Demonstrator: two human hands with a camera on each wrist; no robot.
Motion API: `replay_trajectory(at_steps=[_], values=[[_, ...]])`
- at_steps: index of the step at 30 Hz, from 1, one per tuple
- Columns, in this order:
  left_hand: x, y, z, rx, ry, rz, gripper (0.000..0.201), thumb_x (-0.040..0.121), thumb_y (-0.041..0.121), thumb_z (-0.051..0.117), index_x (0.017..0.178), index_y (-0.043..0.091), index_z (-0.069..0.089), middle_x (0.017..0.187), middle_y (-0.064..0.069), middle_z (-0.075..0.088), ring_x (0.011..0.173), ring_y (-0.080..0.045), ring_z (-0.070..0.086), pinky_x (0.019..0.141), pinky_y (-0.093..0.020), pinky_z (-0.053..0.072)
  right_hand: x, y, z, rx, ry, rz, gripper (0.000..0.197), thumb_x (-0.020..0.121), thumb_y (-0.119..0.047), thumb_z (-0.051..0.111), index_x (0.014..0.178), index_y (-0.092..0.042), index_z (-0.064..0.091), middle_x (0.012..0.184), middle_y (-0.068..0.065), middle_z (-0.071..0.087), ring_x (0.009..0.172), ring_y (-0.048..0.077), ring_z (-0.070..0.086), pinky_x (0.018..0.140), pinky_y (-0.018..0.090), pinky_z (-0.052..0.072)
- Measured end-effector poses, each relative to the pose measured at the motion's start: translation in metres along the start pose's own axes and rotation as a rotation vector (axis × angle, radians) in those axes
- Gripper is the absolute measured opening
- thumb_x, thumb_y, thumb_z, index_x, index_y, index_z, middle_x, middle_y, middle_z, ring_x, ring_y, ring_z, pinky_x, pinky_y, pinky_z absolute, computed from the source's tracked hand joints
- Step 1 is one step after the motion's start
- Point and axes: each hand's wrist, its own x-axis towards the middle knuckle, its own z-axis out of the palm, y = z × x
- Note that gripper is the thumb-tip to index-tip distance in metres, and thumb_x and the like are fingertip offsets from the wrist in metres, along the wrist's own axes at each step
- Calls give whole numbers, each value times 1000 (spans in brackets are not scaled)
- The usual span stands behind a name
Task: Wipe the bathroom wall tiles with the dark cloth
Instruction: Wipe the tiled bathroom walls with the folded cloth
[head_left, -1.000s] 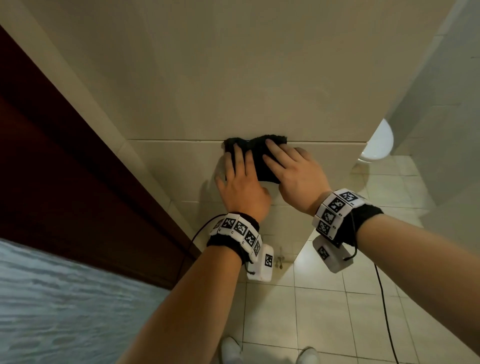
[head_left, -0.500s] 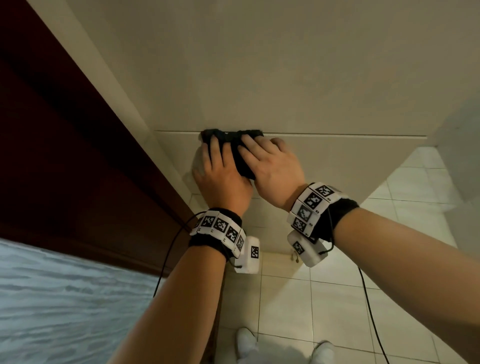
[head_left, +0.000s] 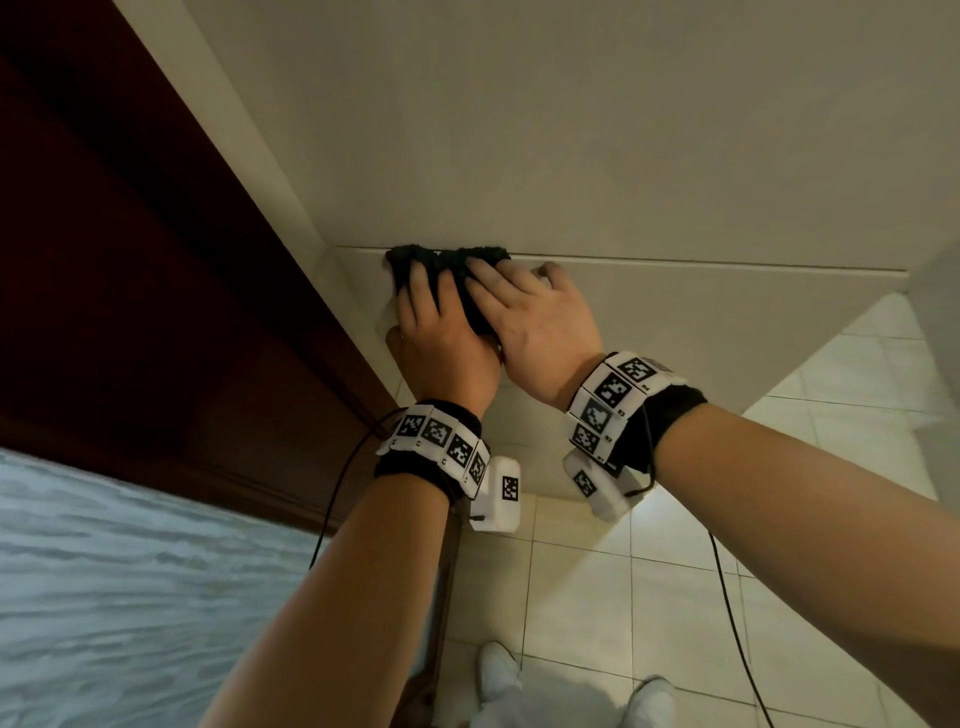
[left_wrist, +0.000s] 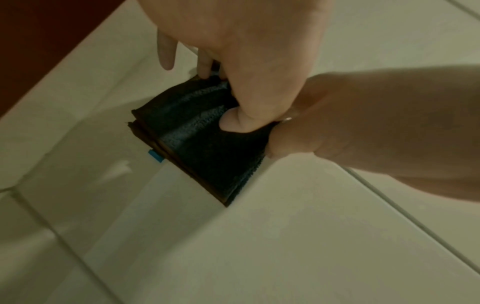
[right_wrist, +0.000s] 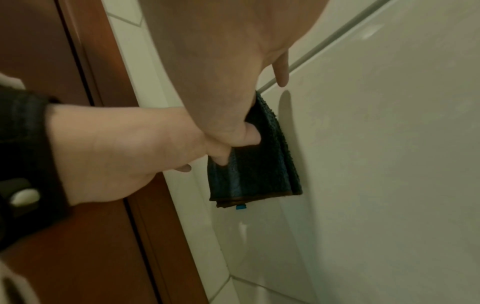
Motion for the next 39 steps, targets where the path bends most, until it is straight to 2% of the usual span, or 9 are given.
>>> replay_trajectory(at_steps=[4, 8, 17, 20, 29, 33, 37, 39], values=[[-9, 21, 3, 21, -7, 33, 58, 76, 19, 63, 133, 14, 54, 149, -12, 43, 134, -34, 42, 87, -48, 44, -23, 20, -6, -34, -29, 31, 58, 88, -25, 53, 144, -14, 45, 155, 4, 38, 135, 23, 41, 99, 44, 39], [-24, 61, 7, 15, -53, 44, 65, 71, 15, 70, 134, 17, 54, 150, -11, 42, 134, -33, 42, 90, -48, 43, -55, 52, -16, -54, -56, 76, 62, 83, -24, 57, 144, -15, 46, 154, 2, 39, 133, 22, 43, 97, 44, 39], [-61, 161, 25, 18, -109, 139, 63, 73, 21, 72, 133, 20, 54, 148, -9, 43, 130, -30, 44, 90, -46, 43, -137, 129, -36, -33, -30, 168, 61, 78, -19, 59, 139, -15, 52, 149, 3, 46, 130, 25, 48, 96, 47, 41], [-72, 189, 31, 24, -121, 170, 63, 74, 21, 69, 134, 22, 53, 148, -7, 42, 130, -29, 43, 89, -45, 43, -162, 152, -41, -12, 0, 191, 58, 80, -17, 51, 138, -14, 53, 148, 3, 47, 129, 25, 49, 93, 45, 42], [-92, 255, 45, -19, -163, 242, 60, 76, 20, 67, 134, 20, 52, 148, -10, 41, 130, -32, 41, 91, -48, 42, -215, 202, -56, -42, -90, 290, 64, 77, -17, 47, 142, -17, 47, 152, -1, 41, 132, 24, 44, 98, 48, 42], [-95, 269, 50, -81, -138, 255, 58, 74, 13, 68, 131, 14, 56, 144, -12, 45, 126, -35, 45, 91, -50, 46, -225, 216, -53, -17, -37, 280, 61, 79, -15, 54, 140, -16, 49, 150, -1, 42, 128, 27, 46, 94, 44, 47], [-89, 271, 52, -141, -127, 263, 53, 71, 8, 67, 124, 8, 58, 139, -13, 49, 124, -38, 47, 91, -53, 48, -219, 221, -50, 28, 93, 218, 49, 78, -10, 63, 127, -10, 60, 135, 4, 54, 111, 30, 52, 80, 37, 52], [-86, 270, 53, -165, -114, 277, 50, 70, 6, 67, 119, 6, 60, 134, -14, 52, 118, -37, 50, 89, -52, 49, -217, 220, -50, 10, 140, 203, 44, 76, -10, 68, 120, -10, 65, 129, 5, 57, 106, 30, 54, 78, 31, 52]])
